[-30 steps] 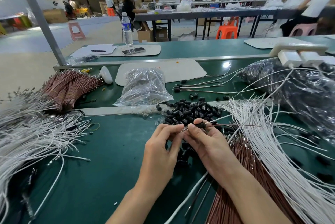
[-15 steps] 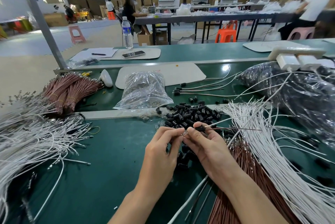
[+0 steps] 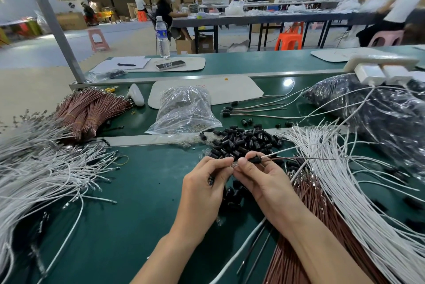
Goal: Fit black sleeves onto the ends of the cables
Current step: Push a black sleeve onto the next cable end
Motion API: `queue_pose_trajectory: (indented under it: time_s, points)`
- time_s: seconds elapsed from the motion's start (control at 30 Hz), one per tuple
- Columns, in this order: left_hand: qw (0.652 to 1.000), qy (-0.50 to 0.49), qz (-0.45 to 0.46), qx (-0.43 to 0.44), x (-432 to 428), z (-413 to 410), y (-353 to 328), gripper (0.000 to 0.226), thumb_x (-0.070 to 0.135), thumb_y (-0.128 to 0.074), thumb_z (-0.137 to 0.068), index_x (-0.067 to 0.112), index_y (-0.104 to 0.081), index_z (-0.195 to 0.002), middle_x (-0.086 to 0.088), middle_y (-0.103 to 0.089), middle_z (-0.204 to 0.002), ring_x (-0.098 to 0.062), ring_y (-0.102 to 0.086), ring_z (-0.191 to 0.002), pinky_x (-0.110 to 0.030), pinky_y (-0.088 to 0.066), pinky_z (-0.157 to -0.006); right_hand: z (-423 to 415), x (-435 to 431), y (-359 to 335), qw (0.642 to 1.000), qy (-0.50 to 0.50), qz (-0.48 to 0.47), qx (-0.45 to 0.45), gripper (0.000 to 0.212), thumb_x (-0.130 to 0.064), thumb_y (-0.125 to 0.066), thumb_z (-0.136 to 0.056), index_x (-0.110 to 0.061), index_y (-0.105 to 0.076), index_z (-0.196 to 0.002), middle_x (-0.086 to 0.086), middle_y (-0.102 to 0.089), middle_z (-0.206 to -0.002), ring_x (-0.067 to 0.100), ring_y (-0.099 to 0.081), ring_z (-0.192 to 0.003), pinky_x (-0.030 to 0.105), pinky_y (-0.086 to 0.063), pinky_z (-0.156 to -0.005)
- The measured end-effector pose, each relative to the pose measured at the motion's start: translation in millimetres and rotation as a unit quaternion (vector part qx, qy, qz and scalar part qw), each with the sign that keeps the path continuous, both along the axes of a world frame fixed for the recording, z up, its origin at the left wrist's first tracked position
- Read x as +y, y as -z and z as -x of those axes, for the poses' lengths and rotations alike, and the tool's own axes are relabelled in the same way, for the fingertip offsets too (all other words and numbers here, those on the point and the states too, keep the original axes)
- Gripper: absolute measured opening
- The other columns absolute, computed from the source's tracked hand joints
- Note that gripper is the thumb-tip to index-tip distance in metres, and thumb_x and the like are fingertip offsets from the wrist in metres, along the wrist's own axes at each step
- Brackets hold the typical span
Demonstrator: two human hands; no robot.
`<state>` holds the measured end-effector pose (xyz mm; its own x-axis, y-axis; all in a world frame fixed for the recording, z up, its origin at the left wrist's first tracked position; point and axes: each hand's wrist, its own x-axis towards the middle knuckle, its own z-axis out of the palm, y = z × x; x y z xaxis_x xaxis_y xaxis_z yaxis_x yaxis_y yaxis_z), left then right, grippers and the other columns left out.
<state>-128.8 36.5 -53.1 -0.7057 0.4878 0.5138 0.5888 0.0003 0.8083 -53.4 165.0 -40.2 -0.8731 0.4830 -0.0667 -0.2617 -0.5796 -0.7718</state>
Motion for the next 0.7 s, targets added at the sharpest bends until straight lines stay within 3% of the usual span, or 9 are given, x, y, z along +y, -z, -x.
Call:
queue_pose_trajectory:
  time_s: [0.2,0.4,0.57,0.7]
  points:
    - [1.0,-0.002,0.014,0.005,0.0,1.2,2.2,0.023,0.007,-0.071,-0.093,0.021,-0.076,-0.111,0.014,-0.068,-0.097,-0.007,-0.069,-0.097,-0.016,-0.051,-0.082,0.7,-5.3,2.9,0.999,0.01,-0.046,-0.012,0.02,-0.01,-0.076,-0.073,-0.012,-0.066,-0.09,0.008,-0.072,-0.083,0.016,-0.073,-0.084,0.022,-0.059,-0.074]
    - [0.998,-0.007,0.028,0.047,0.7,-0.9,-0.6,0.024,0.014,-0.072,-0.094,0.024,-0.073,-0.115,0.019,-0.065,-0.101,-0.003,-0.066,-0.099,-0.011,-0.048,-0.084,0.8,-3.3,0.8,1.0,0.008,0.003,-0.002,0.022,-0.005,-0.073,-0.074,-0.01,-0.065,-0.095,0.01,-0.073,-0.082,0.018,-0.073,-0.078,0.023,-0.06,-0.069]
    - [0.992,-0.031,0.057,0.112,-0.5,-1.1,-1.3,0.017,0.017,-0.07,-0.096,0.024,-0.069,-0.111,0.017,-0.061,-0.1,-0.006,-0.065,-0.095,-0.022,-0.052,-0.082,-0.4,-3.6,-1.8,1.0,-0.009,-0.011,-0.017,0.026,-0.007,-0.074,-0.073,-0.009,-0.064,-0.097,0.011,-0.071,-0.08,0.017,-0.073,-0.075,0.025,-0.06,-0.07]
    - [0.99,-0.038,0.061,0.119,0.1,-1.1,-1.1,0.017,0.015,-0.069,-0.095,0.024,-0.065,-0.11,0.017,-0.058,-0.1,-0.007,-0.063,-0.094,-0.019,-0.05,-0.082,-2.7,-3.4,-4.1,0.999,-0.022,-0.026,-0.008,0.025,-0.011,-0.073,-0.08,-0.008,-0.065,-0.103,0.011,-0.071,-0.083,0.017,-0.072,-0.079,0.026,-0.06,-0.073]
